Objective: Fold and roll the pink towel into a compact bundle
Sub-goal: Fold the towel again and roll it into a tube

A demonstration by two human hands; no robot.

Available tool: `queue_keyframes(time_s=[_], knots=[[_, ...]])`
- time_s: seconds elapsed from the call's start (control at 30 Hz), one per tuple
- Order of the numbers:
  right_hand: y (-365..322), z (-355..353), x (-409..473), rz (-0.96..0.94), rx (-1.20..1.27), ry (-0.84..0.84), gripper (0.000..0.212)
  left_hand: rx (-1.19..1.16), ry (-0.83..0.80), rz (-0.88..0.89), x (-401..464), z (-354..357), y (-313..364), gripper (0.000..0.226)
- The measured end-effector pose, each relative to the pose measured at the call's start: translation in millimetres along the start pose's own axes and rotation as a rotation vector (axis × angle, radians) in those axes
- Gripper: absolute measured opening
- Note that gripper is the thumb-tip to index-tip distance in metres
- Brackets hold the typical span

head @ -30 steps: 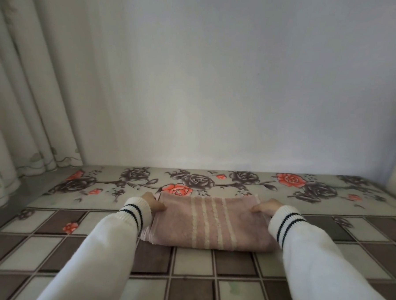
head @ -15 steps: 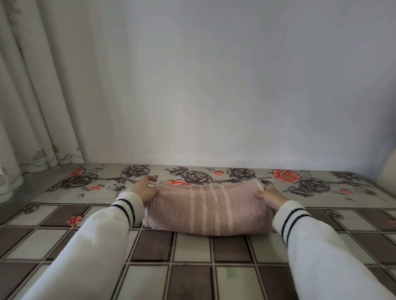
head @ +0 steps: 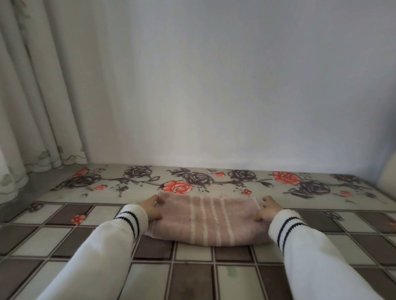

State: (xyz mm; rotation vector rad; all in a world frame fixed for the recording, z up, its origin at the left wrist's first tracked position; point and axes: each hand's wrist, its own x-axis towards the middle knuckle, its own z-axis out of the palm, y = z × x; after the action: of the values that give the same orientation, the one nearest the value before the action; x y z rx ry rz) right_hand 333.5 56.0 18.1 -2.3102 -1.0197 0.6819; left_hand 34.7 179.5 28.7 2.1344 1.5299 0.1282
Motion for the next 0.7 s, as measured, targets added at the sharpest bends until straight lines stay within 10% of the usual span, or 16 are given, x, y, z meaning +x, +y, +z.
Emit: queue_keyframes(time_s=[0.43, 0.7], knots=[[-20.1, 19.0, -10.9, -0.27, -0.476, 0.159, 0.066, 0.169, 0.154, 0.083, 12.0, 11.5, 14.4, 0.064], [-22.1, 62.2, -1.2, -0.33, -0.628, -0.142, 0.063, 0.382, -0.117, 0.233, 22.7, 40.8, 35.2, 0.067]])
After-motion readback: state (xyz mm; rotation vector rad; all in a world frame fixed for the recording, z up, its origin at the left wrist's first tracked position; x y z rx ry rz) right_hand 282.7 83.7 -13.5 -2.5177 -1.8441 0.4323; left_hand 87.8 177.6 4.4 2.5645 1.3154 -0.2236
